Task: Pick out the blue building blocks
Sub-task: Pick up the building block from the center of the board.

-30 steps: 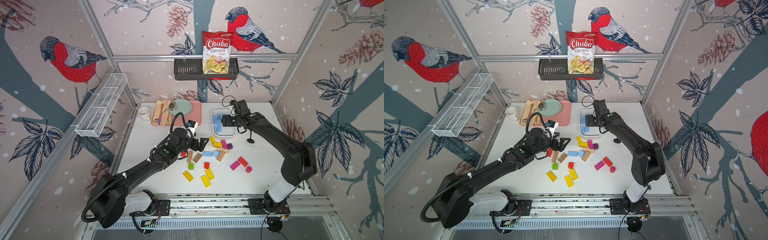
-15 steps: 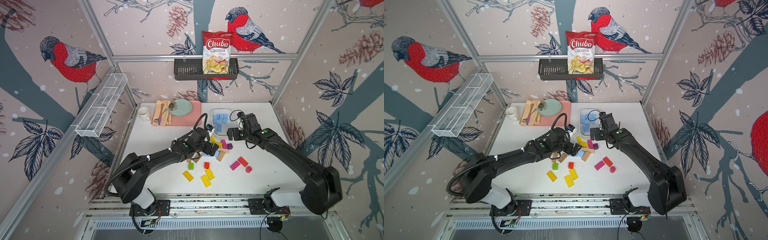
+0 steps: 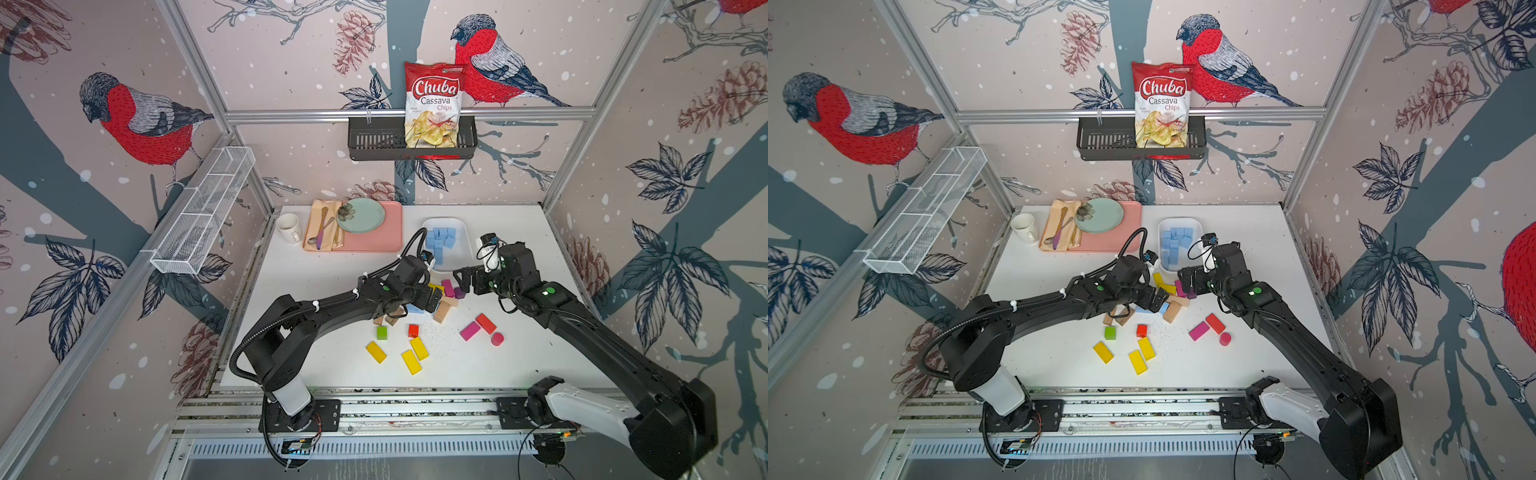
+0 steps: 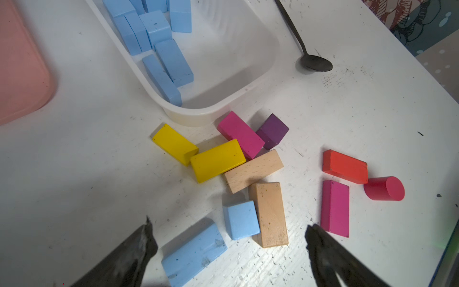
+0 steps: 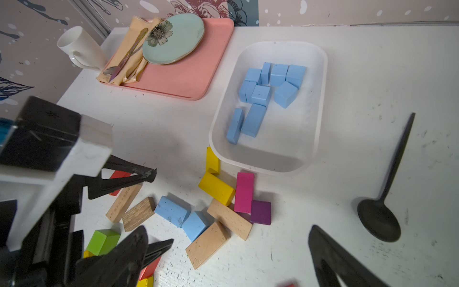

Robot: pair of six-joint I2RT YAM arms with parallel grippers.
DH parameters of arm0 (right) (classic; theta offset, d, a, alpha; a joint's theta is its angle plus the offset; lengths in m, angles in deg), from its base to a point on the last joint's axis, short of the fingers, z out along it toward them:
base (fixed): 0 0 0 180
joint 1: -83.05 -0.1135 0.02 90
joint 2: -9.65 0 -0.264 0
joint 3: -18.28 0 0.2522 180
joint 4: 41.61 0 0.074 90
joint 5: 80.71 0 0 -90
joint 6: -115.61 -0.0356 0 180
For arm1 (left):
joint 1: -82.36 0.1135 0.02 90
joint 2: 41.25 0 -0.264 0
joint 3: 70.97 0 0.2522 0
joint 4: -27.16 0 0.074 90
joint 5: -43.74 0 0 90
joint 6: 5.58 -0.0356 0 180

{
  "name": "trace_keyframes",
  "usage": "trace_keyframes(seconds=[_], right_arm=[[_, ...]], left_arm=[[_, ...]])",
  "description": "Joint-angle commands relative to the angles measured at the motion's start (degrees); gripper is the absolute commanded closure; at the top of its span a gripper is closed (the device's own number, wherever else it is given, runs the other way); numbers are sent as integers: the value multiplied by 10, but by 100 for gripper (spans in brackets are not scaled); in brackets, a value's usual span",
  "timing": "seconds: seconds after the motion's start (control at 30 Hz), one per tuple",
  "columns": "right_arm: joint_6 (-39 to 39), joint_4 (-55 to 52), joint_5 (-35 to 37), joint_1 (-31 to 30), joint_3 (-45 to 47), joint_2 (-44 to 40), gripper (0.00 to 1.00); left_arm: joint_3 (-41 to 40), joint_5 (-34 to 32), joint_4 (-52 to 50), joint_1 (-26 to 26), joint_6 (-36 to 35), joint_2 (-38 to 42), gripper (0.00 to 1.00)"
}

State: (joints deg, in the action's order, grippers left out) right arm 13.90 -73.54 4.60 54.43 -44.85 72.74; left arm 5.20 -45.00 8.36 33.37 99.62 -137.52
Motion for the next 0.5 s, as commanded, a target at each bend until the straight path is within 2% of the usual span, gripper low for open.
trace_keyframes(seconds=[0.0,0.47], right_arm=[[3,22,-6,-1,1,-1,0],[4,21,11,-14,9,5,0]], left_arm=[[15,-21,-24,-6,-2,-11,3],[53,-40,-58,-16,-12,-58,5]])
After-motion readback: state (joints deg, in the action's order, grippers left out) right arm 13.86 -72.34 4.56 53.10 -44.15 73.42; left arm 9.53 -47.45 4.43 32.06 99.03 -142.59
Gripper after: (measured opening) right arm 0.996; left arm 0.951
